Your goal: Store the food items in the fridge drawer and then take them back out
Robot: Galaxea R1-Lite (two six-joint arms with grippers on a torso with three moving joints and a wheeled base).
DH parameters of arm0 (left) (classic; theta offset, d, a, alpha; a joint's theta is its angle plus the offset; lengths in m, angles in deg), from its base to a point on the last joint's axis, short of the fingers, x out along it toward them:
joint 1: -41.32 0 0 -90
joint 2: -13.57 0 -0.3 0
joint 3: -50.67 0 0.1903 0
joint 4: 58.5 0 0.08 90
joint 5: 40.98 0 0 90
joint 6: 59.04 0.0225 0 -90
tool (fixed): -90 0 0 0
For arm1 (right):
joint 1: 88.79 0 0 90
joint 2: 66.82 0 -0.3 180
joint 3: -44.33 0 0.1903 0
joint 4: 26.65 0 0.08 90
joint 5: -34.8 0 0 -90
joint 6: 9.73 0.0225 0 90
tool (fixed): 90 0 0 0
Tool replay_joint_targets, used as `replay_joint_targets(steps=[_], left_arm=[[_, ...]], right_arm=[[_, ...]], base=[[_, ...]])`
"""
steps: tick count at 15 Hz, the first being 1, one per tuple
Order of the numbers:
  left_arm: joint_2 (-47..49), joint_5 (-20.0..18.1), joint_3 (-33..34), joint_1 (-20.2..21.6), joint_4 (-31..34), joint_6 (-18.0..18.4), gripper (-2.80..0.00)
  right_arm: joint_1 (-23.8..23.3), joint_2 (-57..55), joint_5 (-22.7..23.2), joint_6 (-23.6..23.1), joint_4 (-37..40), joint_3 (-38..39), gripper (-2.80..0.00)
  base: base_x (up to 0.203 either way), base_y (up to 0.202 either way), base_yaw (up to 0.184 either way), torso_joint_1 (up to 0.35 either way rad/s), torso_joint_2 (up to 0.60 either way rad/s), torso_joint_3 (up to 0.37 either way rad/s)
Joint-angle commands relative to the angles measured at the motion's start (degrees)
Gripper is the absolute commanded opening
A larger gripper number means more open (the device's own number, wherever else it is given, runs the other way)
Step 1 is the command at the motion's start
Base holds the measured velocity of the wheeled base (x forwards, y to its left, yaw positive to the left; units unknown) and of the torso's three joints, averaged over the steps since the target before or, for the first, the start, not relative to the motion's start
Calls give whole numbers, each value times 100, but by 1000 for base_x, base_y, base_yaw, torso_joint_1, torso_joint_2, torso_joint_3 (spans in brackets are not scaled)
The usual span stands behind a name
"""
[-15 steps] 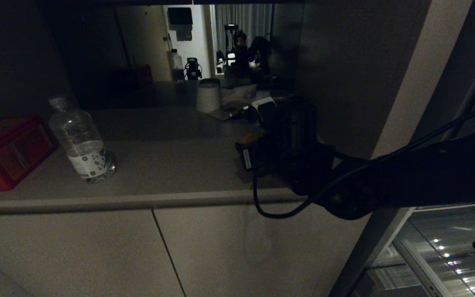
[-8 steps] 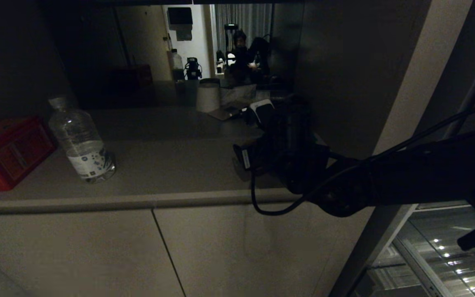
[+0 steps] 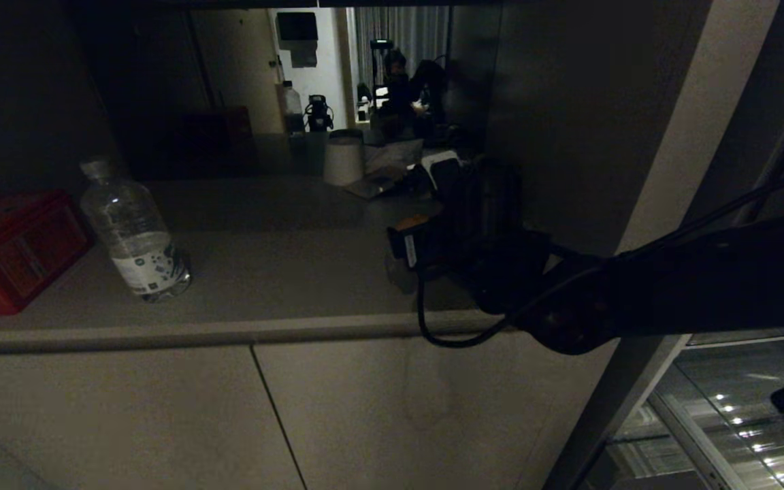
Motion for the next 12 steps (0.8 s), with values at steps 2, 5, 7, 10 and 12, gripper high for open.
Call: replay_joint_targets(steps=[2,5,7,10,12], left_arm=[[7,0,0,-6,-3,0,-280],[7,0,0,-6,0,0,-280],[7,0,0,-4,-2,0,-280],[7,0,0,3,-1,0,-280],[7,0,0,-6,0,0,-280]], right_arm=[[44,817,-64,13,-34,355,-280],[60,1791,-3,23,-36,1181,-280],[64,2487,66,46,-45,1968,-280],[69,3305,179,73,-352,3324,-280],[71,3864,227,80,-716,4150,-280]], base=[[0,0,0,0,0,0],[0,0,0,0,0,0],[0,0,0,0,0,0],[0,0,0,0,0,0],[0,0,0,0,0,0]])
